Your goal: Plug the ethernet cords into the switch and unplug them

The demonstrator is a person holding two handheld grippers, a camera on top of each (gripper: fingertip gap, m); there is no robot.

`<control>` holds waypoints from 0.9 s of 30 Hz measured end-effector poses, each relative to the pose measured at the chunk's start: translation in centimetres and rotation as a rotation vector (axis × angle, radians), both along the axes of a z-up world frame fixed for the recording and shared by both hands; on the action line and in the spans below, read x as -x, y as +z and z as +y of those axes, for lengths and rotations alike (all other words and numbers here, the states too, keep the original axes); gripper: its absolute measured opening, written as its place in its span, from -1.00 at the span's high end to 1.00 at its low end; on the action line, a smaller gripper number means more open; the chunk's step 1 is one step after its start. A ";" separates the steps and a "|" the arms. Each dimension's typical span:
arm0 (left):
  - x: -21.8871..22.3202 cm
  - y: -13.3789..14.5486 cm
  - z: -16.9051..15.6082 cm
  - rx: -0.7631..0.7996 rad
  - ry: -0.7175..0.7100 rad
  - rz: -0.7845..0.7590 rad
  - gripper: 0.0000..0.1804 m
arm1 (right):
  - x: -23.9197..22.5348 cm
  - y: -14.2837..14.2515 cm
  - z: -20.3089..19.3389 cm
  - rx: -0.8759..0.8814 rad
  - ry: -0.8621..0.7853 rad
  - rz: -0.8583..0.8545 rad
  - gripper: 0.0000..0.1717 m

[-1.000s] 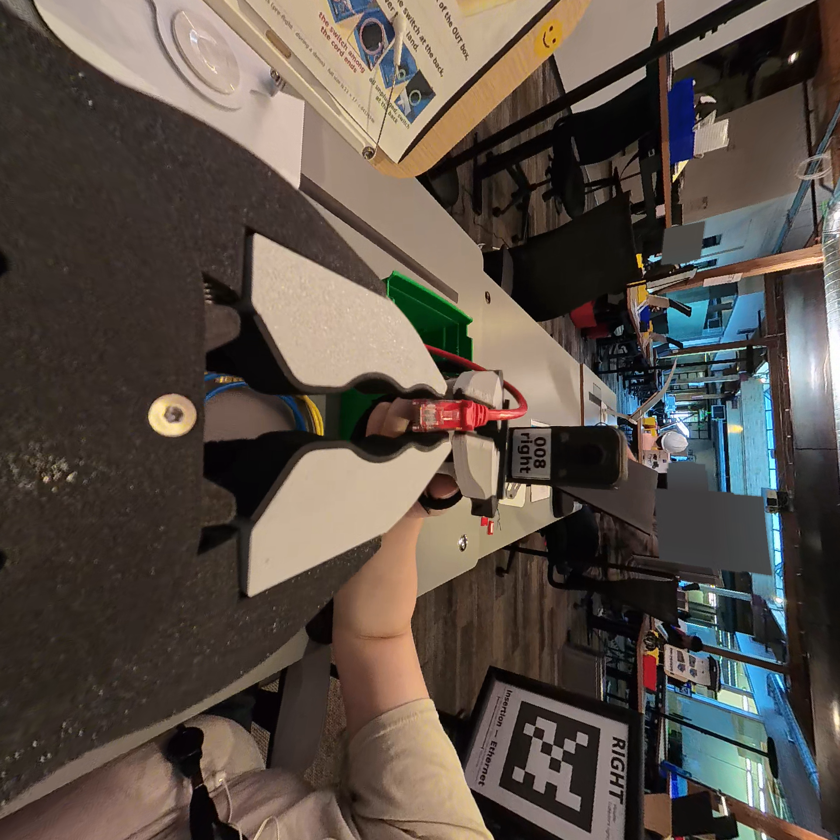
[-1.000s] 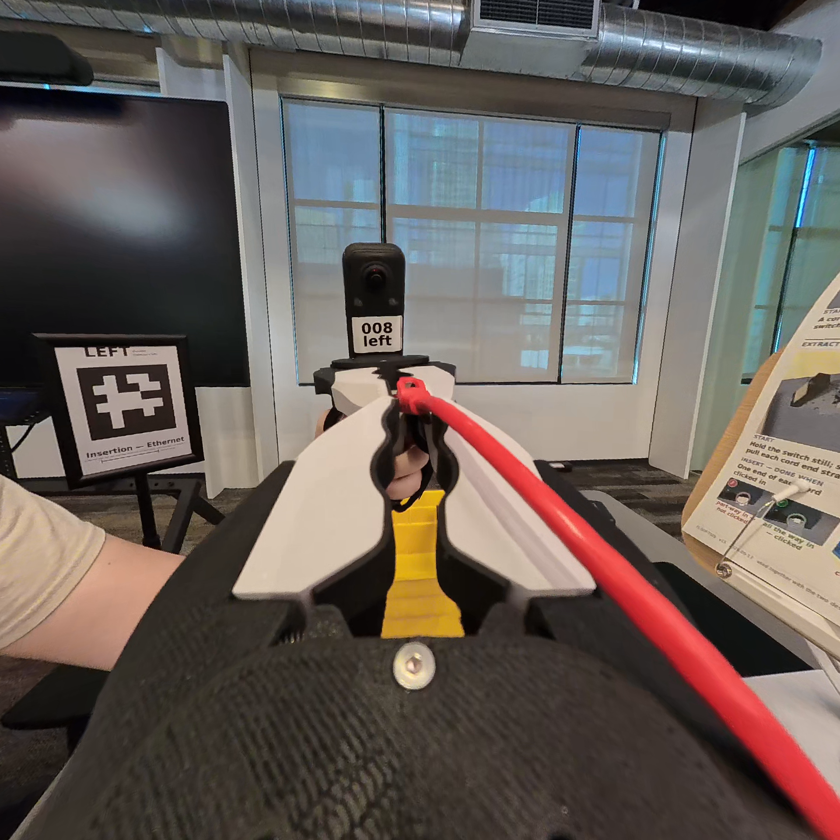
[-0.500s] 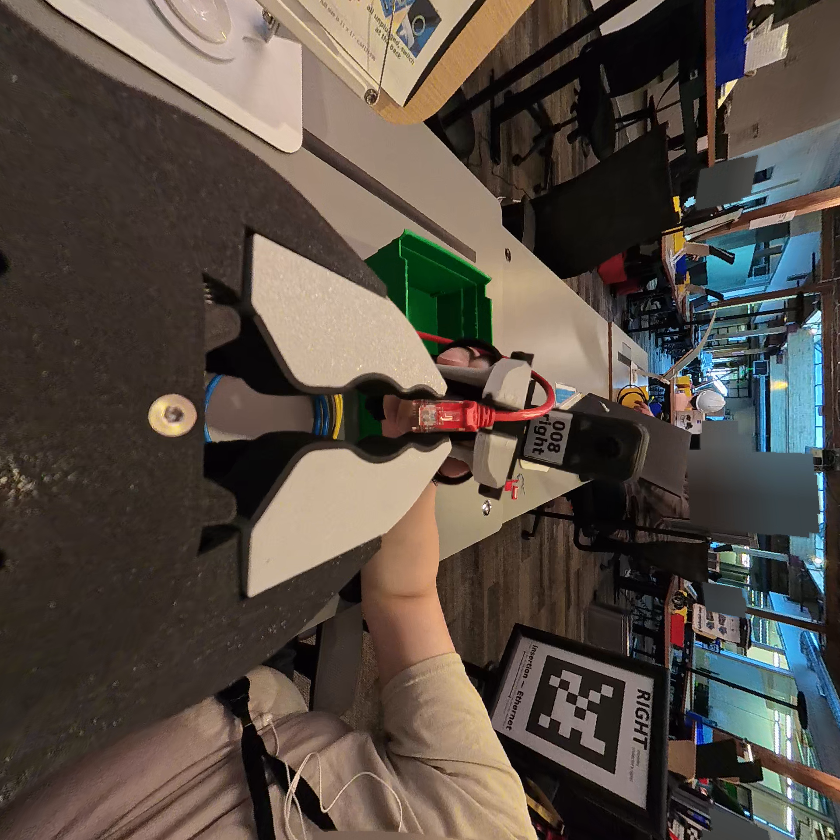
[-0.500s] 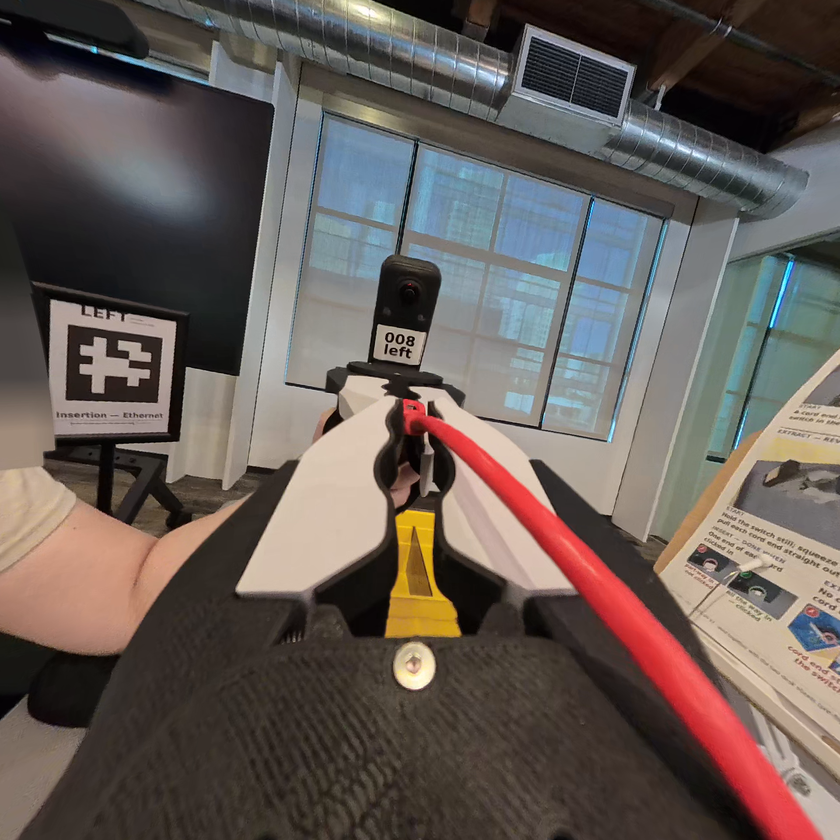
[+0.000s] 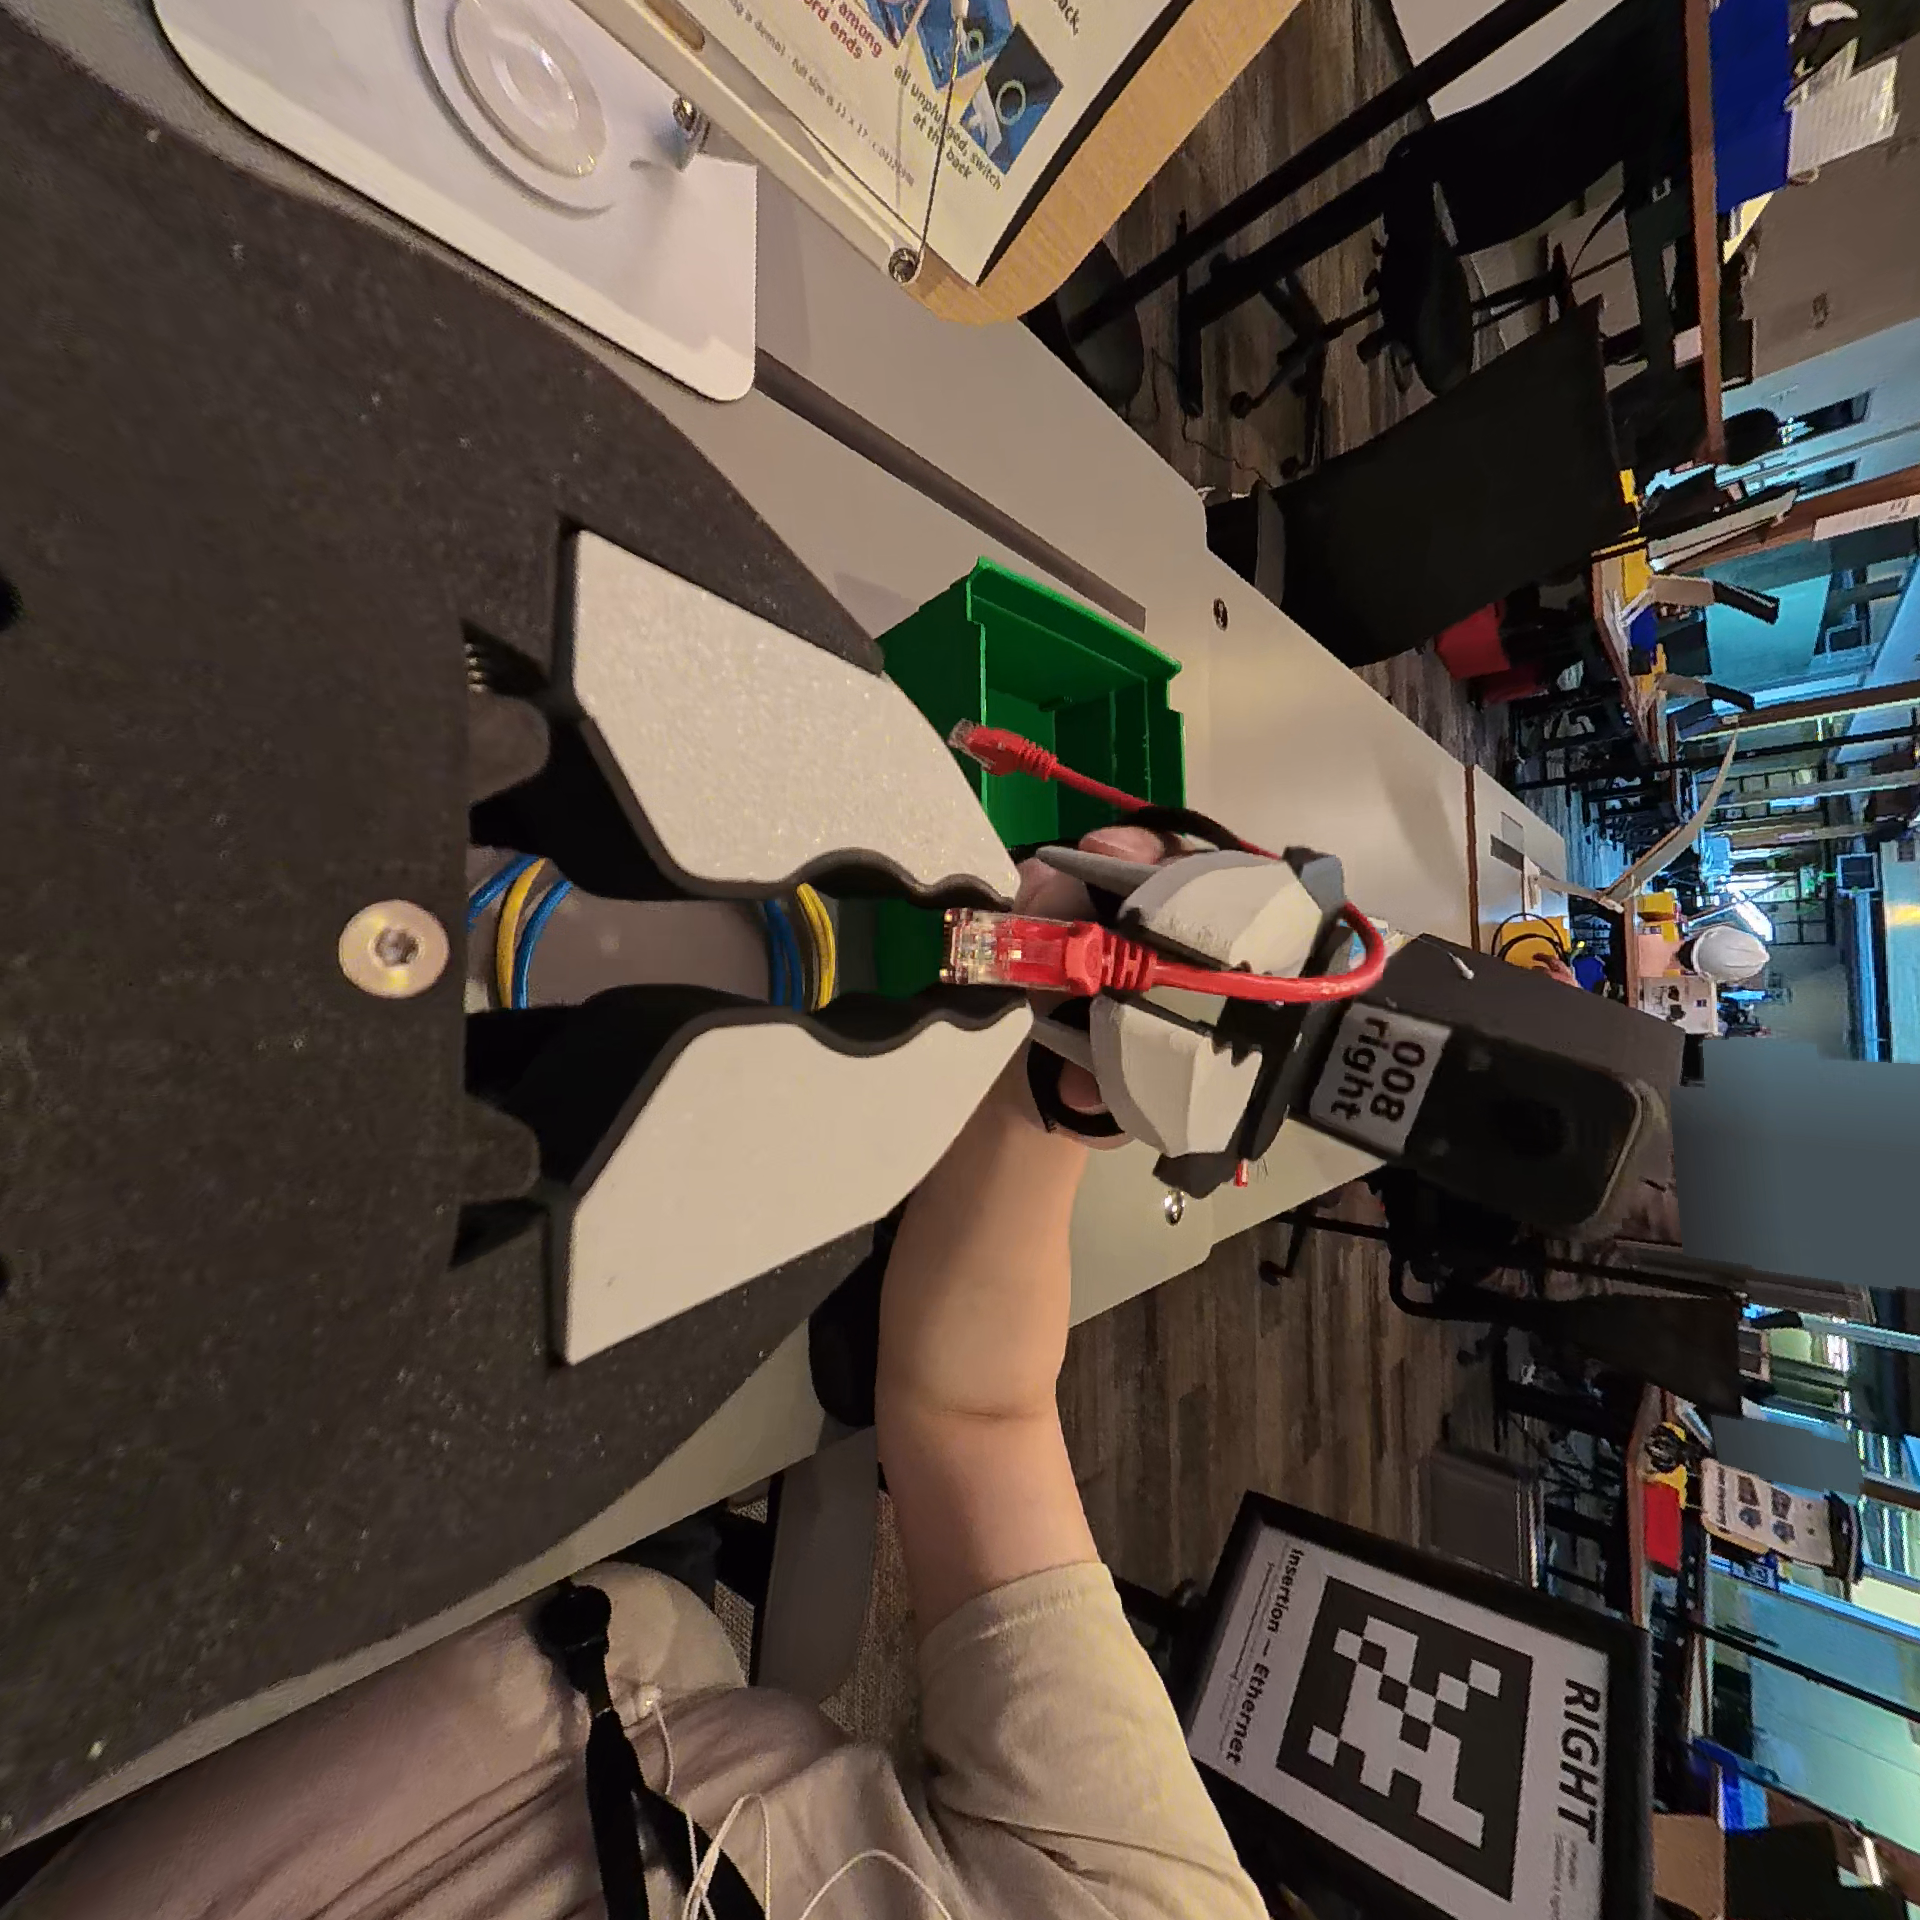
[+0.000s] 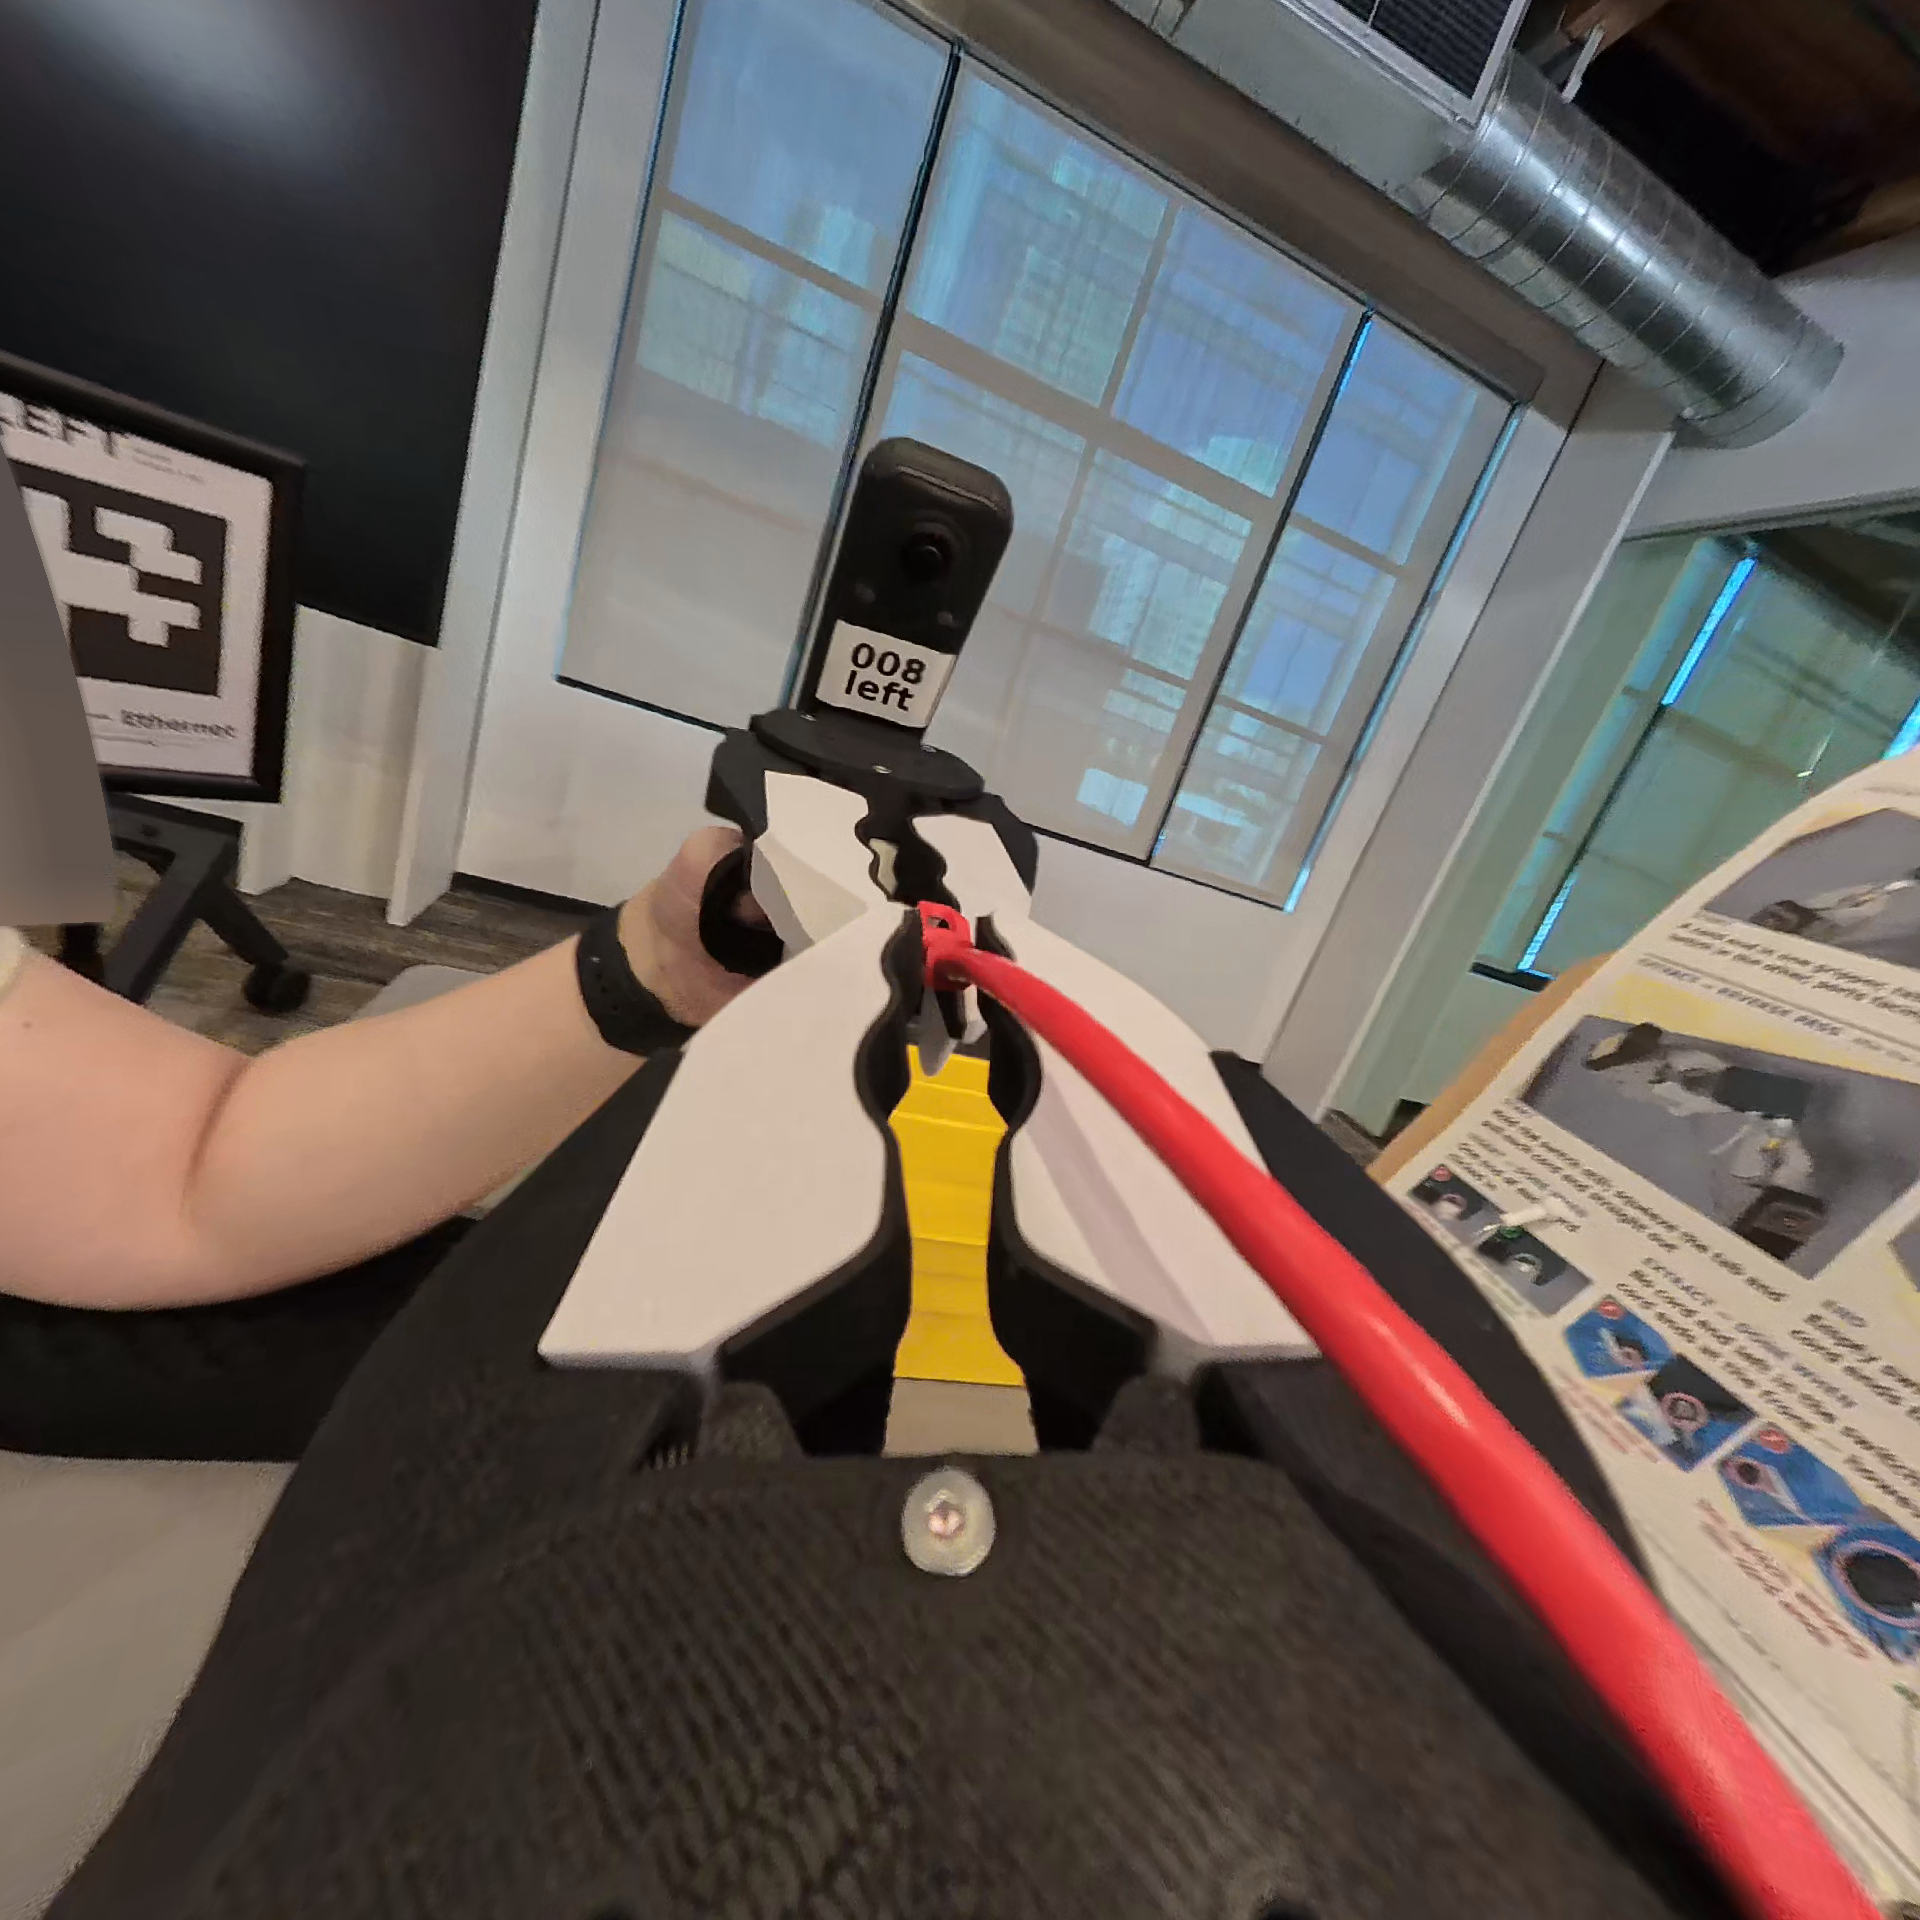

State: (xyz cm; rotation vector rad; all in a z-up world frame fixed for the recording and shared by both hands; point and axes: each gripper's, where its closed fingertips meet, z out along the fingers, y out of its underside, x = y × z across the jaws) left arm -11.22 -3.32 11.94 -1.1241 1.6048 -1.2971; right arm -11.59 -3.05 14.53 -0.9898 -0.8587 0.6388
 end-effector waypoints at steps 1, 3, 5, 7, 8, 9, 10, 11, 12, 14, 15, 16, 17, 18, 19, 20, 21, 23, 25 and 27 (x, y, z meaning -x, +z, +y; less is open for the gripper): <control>0.0 0.1 0.2 0.004 0.011 -0.005 0.81 | -0.1 0.1 0.2 -0.015 -0.034 -0.007 0.88; 0.2 0.5 0.8 -0.004 0.042 -0.031 0.72 | -0.3 -0.4 0.9 -0.031 -0.113 -0.059 0.88; 0.7 0.8 1.8 -0.047 0.118 -0.040 0.76 | -0.4 -1.3 1.7 -0.035 -0.172 -0.120 0.88; 0.9 1.0 1.3 -0.109 0.140 -0.037 0.79 | -0.4 -2.2 2.5 -0.031 -0.207 -0.158 0.88; 0.7 1.1 0.8 -0.144 0.157 -0.037 0.79 | -0.2 -2.8 2.7 -0.037 -0.216 -0.190 0.88; 0.3 1.0 0.5 -0.195 0.187 -0.029 0.78 | 0.2 -3.4 2.9 -0.054 -0.219 -0.224 0.88; -0.2 0.7 0.4 -0.259 0.221 -0.014 0.78 | 0.7 -4.1 2.9 -0.072 -0.215 -0.258 0.88; -0.8 0.2 0.4 -0.331 0.256 0.007 0.77 | 1.1 -4.8 3.0 -0.080 -0.215 -0.294 0.88; -1.3 -0.4 0.4 -0.408 0.285 0.029 0.76 | 1.4 -5.6 3.4 -0.076 -0.229 -0.330 0.88; -2.3 -1.6 0.2 -0.538 0.313 0.060 0.75 | 1.9 -6.7 3.9 -0.074 -0.248 -0.387 0.88; -2.8 -2.2 0.0 -0.579 0.309 0.072 0.75 | 2.1 -7.0 4.0 -0.073 -0.254 -0.405 0.88; -3.3 -2.6 -0.2 -0.599 0.309 0.085 0.75 | 2.4 -7.3 4.0 -0.074 -0.250 -0.414 0.87; -3.6 -2.9 -0.3 -0.597 0.312 0.097 0.80 | 2.4 -7.3 4.0 -0.072 -0.251 -0.410 0.87; -3.8 -2.8 -0.5 -0.573 0.304 0.093 0.87 | 2.4 -7.4 4.0 -0.067 -0.238 -0.405 0.87; -3.9 -2.4 -0.9 -0.537 0.293 0.071 0.91 | 2.4 -7.5 4.1 -0.055 -0.229 -0.400 0.86; -4.0 -2.0 -1.2 -0.500 0.280 0.049 0.91 | 2.4 -7.5 4.1 -0.047 -0.228 -0.394 0.87; -4.0 -1.9 -1.4 -0.473 0.266 0.044 0.92 | 2.4 -7.5 4.1 -0.049 -0.226 -0.389 0.87; -3.8 -2.1 -1.5 -0.450 0.246 0.060 0.91 | 2.5 -7.7 4.2 -0.047 -0.232 -0.403 0.87; -3.8 -2.6 -1.4 -0.461 0.242 0.081 0.95 | 2.6 -8.0 4.3 -0.053 -0.235 -0.413 0.87; -3.8 -3.0 -1.4 -0.473 0.240 0.106 0.95 | 2.7 -8.2 4.3 -0.043 -0.225 -0.413 0.87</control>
